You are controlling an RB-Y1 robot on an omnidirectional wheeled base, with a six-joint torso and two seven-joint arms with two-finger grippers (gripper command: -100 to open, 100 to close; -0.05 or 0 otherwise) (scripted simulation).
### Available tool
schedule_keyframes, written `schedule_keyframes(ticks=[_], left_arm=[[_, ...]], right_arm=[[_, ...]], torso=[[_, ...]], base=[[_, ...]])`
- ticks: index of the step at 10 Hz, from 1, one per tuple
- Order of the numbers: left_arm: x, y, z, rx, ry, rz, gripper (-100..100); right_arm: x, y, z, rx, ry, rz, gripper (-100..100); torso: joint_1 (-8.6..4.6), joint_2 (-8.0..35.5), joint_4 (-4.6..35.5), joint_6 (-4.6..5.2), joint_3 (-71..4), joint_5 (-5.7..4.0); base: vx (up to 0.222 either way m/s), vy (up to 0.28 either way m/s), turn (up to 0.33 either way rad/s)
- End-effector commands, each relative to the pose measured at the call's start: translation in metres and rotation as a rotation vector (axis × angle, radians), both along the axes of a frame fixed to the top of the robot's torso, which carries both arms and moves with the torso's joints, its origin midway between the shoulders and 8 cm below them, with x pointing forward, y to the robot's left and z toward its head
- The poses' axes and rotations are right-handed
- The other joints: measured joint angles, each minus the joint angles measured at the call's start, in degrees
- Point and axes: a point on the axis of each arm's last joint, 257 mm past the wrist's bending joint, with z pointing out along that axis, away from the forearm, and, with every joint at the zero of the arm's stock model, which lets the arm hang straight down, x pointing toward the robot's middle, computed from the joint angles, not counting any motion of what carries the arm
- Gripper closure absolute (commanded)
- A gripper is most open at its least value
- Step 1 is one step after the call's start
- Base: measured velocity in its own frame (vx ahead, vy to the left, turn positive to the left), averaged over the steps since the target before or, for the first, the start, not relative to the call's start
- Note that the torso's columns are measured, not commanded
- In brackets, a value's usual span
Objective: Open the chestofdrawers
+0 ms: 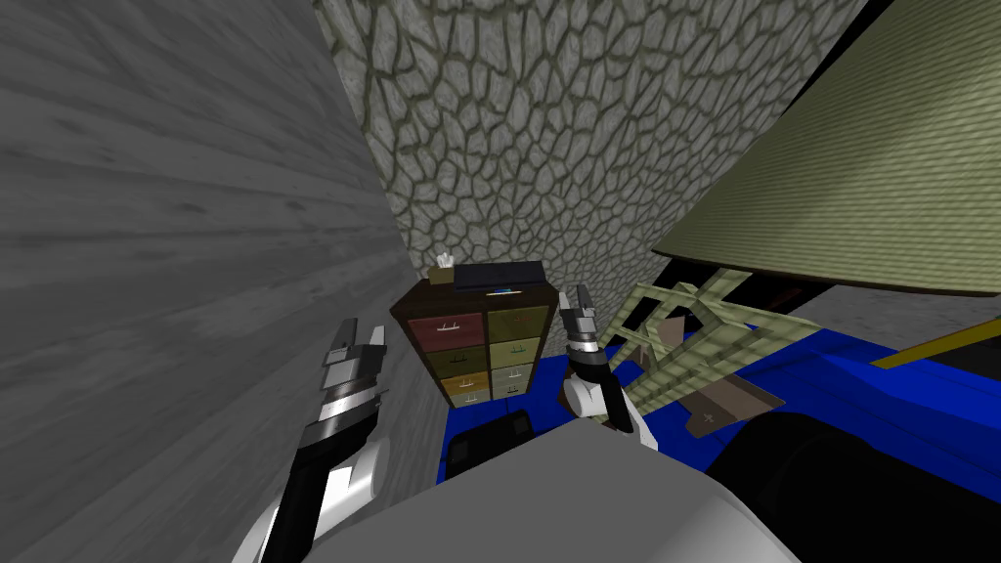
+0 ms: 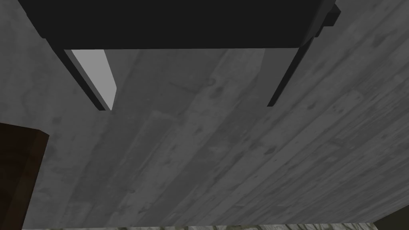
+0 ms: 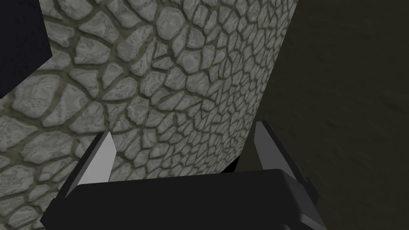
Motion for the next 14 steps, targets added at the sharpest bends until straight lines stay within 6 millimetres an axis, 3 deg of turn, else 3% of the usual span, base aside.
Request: schedule_keyframes(ticks=[1, 9, 10, 11, 14], left_arm=[[0.000, 0.000, 0.000, 0.000, 0.000, 0.000, 0], [0.000, 0.000, 0.000, 0.000, 0.000, 0.000, 0], [0.002, -0.003, -0.003, 0.029, 0.009, -0.017, -100], [0.003, -0.004, -0.006, 0.048, 0.017, -0.028, -100], [0.009, -0.007, -0.021, 0.091, 0.047, -0.059, -100]], right_arm=[[0.000, 0.000, 0.000, 0.000, 0.000, 0.000, 0], [0.000, 0.000, 0.000, 0.000, 0.000, 0.000, 0], [0.000, 0.000, 0.000, 0.000, 0.000, 0.000, 0], [0.000, 0.000, 0.000, 0.000, 0.000, 0.000, 0], [0.000, 0.000, 0.000, 0.000, 0.000, 0.000, 0]], torso=[[0.00, 2.3, 2.3, 0.00, -4.7, 0.00], [0.00, 35.4, 35.4, 0.00, -70.7, 0.00], [0.00, 39.6, 39.6, 0.00, -79.2, 0.00], [0.00, 41.5, 41.5, 0.00, -83.1, 0.00], [-0.04, 42.3, 42.3, 0.00, -84.6, -0.01]], base=[[0.000, 0.000, 0.000], [0.000, 0.000, 0.000], [0.005, -0.007, 0.000], [0.001, -0.015, 0.001], [0.000, -0.027, 0.001]])
